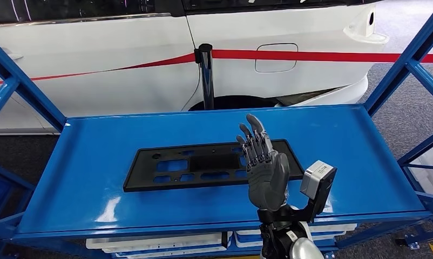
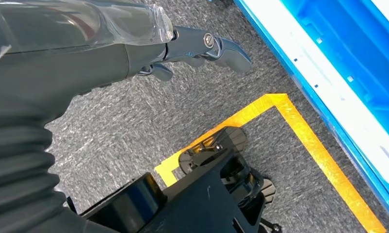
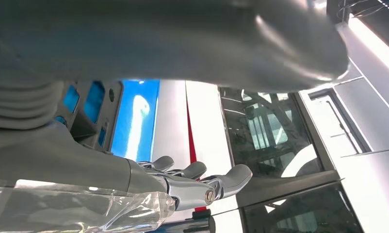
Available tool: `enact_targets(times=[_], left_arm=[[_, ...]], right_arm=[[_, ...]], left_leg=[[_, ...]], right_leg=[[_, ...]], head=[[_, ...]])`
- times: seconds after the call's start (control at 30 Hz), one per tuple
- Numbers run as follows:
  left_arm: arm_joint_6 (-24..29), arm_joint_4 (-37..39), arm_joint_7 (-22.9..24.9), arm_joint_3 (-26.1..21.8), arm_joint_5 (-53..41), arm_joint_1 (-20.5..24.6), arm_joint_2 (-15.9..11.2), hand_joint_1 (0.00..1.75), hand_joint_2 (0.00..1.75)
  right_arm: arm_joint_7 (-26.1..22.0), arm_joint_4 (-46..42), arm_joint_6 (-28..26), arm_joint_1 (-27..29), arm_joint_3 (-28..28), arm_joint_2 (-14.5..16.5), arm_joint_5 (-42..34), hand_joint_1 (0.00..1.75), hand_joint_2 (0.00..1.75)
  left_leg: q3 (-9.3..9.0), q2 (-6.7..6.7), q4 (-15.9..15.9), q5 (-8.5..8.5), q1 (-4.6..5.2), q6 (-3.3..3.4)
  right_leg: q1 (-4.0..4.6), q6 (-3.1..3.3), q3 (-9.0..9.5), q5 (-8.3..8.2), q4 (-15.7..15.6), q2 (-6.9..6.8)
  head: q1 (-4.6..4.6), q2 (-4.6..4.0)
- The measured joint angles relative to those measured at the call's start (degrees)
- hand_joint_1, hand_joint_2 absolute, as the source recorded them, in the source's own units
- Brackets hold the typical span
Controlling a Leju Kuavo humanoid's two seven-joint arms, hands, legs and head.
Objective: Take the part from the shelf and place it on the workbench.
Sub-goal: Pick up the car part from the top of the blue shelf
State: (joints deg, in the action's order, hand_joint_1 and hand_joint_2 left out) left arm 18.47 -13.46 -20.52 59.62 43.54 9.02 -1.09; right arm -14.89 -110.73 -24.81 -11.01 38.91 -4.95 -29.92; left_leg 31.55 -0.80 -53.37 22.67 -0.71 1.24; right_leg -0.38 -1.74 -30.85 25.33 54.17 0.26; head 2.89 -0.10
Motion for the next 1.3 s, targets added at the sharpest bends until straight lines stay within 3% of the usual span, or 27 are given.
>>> enact_targets(times=[0.13, 0.27, 0.37, 0.5, 1.1, 1.23, 1.3], left_arm=[[-0.07, 0.00, 0.02, 0.01, 0.00, 0.00, 0.00, 0.00, 0.00], [-0.07, 0.00, 0.32, -0.02, 0.02, 0.02, 0.00, 0.00, 0.00], [-0.07, 0.00, 0.64, -0.02, -0.02, 0.05, 0.00, 0.00, 0.00], [-0.07, 0.00, 0.77, -0.02, -0.06, 0.12, 0.00, 0.00, 0.00], [-0.07, 0.00, 0.83, -0.04, -0.05, 0.35, 0.00, 0.00, 0.00], [-0.07, 0.00, 0.92, -0.04, -0.08, 0.34, 0.00, 0.00, 0.00], [-0.08, 0.00, 1.03, -0.05, -0.17, 0.36, 0.00, 0.00, 0.00]], right_arm=[[0.12, -0.02, 0.02, 0.00, 0.00, -0.05, 0.12, 0.00, 0.00], [-0.10, -0.11, 0.76, 0.03, 0.00, -0.06, 0.24, 1.75, 1.75], [-0.64, -0.30, 1.93, 0.11, 0.00, -0.07, 0.65, 1.75, 1.75], [-1.12, -0.45, 2.44, 0.20, -0.02, -0.08, 0.86, 0.02, 1.75], [-0.62, -0.50, 1.02, 0.27, -0.07, -0.16, 3.75, 0.00, 1.75], [0.99, -0.49, -0.43, 0.23, -0.02, -0.24, 7.11, 0.00, 0.00], [4.01, -0.47, -2.65, 0.14, 0.09, -0.33, 13.24, 0.00, 0.87]], left_leg=[[0.00, 0.00, 0.00, 0.00, 0.00, 0.00], [0.00, 0.00, 0.00, 0.00, 0.00, 0.00], [0.00, 0.00, 0.00, 0.00, 0.00, 0.00], [0.00, 0.00, 0.00, 0.00, 0.00, 0.00], [0.00, 0.00, 0.00, 0.00, 0.00, 0.00], [0.01, 0.00, 0.00, 0.00, 0.00, 0.00], [0.01, 0.00, 0.00, 0.00, 0.00, 0.00]], right_leg=[[0.00, 0.00, 0.00, 0.00, 0.00, 0.00], [0.00, 0.00, 0.00, 0.00, 0.00, 0.00], [0.00, 0.00, 0.00, 0.00, 0.00, 0.00], [0.00, 0.00, 0.00, 0.00, 0.00, 0.00], [0.00, 0.00, 0.00, 0.00, 0.00, 0.00], [0.00, 0.00, 0.00, 0.00, 0.00, 0.00], [0.00, 0.00, 0.01, 0.00, 0.00, 0.00]], head=[[0.00, -0.01], [0.00, 0.00], [0.00, 0.00], [-0.01, 0.00], [0.00, 0.00], [0.00, 0.01], [-0.01, 0.00]])
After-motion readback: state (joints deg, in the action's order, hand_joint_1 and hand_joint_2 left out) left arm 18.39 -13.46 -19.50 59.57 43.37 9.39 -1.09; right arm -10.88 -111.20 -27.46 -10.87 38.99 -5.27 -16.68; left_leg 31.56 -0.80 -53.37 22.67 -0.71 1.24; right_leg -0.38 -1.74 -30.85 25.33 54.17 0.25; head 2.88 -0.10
